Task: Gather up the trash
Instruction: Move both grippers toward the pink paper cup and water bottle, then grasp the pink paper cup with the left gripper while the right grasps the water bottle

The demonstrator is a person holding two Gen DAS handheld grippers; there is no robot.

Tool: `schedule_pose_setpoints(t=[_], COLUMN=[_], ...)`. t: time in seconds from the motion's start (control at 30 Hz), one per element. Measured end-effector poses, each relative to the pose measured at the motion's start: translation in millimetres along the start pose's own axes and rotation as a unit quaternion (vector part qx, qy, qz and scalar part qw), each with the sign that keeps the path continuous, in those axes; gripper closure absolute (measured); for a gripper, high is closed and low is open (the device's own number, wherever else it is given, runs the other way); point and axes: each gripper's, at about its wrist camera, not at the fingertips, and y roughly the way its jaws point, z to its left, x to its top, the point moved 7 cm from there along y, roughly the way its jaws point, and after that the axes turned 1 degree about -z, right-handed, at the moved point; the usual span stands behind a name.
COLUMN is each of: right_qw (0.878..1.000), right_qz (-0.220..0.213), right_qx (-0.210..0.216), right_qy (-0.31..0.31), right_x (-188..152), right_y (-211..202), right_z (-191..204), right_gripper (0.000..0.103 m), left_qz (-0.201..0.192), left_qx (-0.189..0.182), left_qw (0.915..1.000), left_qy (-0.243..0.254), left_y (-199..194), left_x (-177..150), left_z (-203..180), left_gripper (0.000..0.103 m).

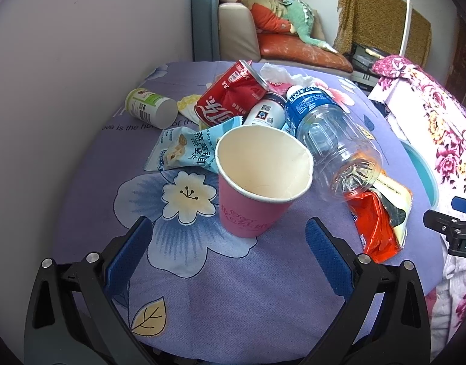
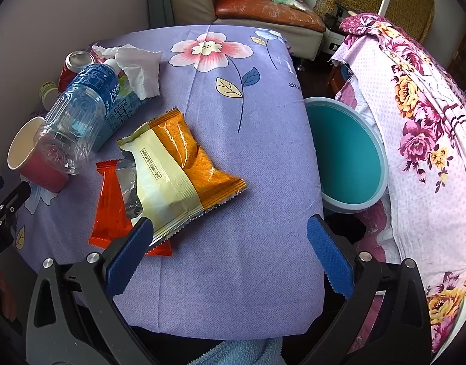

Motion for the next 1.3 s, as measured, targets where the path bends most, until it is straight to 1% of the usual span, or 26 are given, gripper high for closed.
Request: schedule_pose_setpoints(t=[0.53, 0.73, 0.9, 1.13, 1.3], right_qw=[1.0, 1.0, 1.0, 1.0, 1.0], right_qz=[0.005, 0.011, 0.016, 0.018, 0.017], right_qx=[-0.008, -0.007, -0.006, -0.004, -0.001], right_qy=[0.005, 0.006, 0.008, 0.007, 0.004], right_x=[-2, -2, -1, 3, 7], right_y=[4, 5, 6, 5, 3], right_z=[-1, -1, 1, 3, 5], right_gripper=[0.006, 0.006, 0.006, 0.006, 0.006], left_qz=[0.008, 0.014, 0.017, 0.012, 0.006], left_qx=[-0.006, -0.029, -0.037, -0.018, -0.018], left_qw=[0.9999, 0.9994, 0.999, 0.9997, 0.9998], left_qy=[0.004, 0.016, 0.015, 0.013, 0.005], left_y=[7, 11, 12, 9, 8], left_x=[-6, -10, -12, -9, -6], left_z=[2, -1, -2, 4, 10], left_gripper=[0.003, 0.003, 0.003, 0.003, 0.003])
